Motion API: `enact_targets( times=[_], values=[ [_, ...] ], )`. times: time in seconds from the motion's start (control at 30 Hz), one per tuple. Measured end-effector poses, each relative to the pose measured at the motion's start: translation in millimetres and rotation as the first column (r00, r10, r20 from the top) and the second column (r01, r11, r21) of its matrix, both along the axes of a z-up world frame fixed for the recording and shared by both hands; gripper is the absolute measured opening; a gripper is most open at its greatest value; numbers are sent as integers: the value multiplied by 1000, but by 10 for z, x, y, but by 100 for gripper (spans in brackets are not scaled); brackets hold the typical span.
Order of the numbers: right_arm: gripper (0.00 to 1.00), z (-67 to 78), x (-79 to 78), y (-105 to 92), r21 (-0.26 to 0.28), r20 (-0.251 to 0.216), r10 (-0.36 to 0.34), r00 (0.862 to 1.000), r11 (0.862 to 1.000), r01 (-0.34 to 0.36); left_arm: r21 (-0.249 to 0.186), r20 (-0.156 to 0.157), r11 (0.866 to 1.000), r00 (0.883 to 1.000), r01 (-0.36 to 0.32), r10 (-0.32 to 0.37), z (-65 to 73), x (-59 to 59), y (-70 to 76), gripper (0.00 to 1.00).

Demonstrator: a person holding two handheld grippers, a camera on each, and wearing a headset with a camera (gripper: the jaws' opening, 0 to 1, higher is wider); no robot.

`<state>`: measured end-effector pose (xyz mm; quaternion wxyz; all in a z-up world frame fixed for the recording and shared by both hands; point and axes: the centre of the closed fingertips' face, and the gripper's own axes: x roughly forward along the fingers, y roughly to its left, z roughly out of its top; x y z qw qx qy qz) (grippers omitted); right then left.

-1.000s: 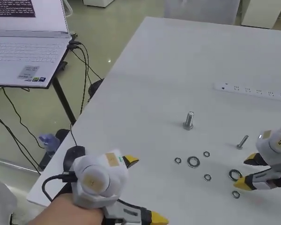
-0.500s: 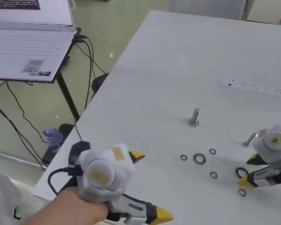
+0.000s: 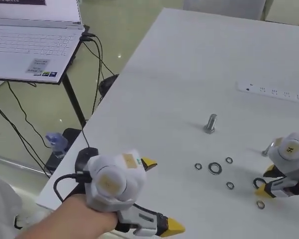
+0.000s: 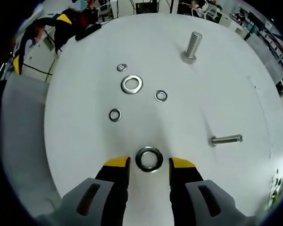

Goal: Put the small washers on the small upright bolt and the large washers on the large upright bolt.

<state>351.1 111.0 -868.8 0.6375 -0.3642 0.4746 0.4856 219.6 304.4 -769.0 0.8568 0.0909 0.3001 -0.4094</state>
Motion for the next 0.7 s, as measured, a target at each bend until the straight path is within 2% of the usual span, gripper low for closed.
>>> enact_targets(
  times=[0.37,0.7],
  values=[
    [25,-10,1,0,-72,-15,5,1000,997,-6,3,-7,1000,1000,9,-9,-27,-54,-3,84],
    [22,-26,15,-24,-117,-15,-5,1000,993,3,0,-12,1000,1000,6,-6,-11,-102,-22,80]
  ],
)
